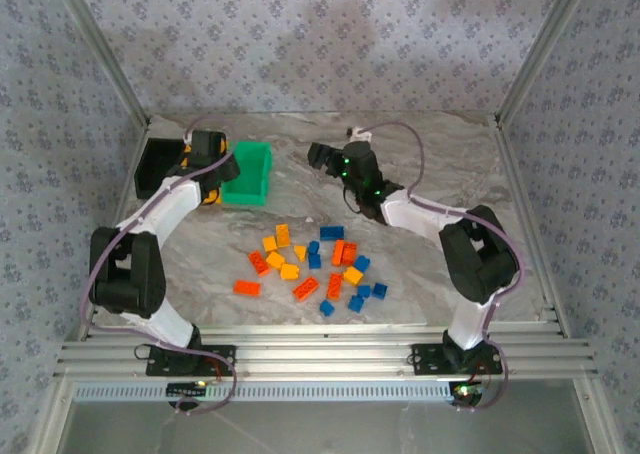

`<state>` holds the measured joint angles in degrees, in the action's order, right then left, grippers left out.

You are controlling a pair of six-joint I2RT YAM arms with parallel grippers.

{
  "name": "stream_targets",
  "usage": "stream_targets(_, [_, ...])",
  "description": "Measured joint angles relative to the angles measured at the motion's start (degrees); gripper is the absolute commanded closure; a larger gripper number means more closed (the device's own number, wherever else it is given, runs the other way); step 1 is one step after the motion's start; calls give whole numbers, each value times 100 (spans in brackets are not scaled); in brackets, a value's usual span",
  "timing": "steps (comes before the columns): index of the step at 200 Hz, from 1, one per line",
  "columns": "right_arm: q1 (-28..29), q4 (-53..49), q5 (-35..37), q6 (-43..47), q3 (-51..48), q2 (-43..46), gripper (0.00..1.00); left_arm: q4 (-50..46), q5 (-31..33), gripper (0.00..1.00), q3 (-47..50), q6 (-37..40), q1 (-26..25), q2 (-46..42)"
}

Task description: Sort the legos into containers by color

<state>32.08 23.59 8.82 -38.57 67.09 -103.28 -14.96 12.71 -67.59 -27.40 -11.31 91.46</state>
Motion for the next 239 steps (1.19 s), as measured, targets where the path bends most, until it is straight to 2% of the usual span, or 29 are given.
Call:
stream_targets(22, [-551, 81, -621, -693, 31, -267, 0, 59, 68, 40, -4, 92, -2, -138])
stream_targets(42, [-734, -592, -1049, -743, 404, -535, 0, 37, 192, 40, -24, 184, 33, -37])
stream_targets(76, [-249, -1628, -1169, -238, 935, -540, 0, 26, 234, 42, -254, 343, 197, 640])
stream_targets(99, [11, -1985, -1163, -42, 883, -350, 0, 31, 238, 43, -444, 448, 221, 1161])
stream_targets(123, [33, -2179, -1113, 79, 579, 31, 0, 83, 256, 45, -737, 584, 214, 1635])
stream_targets(169, [164, -2343, -693, 372, 2, 859, 0, 149, 278, 61, -1246, 866, 155, 2227])
stream_targets(185, [175, -2420, -603, 393, -127, 1051, 0, 164, 271, 69, -1261, 901, 107, 2236])
stream_targets(239, [-72, -2653, -350, 365, -529, 1362, 0, 155, 345, 95, -1261, 822, -433, 2234])
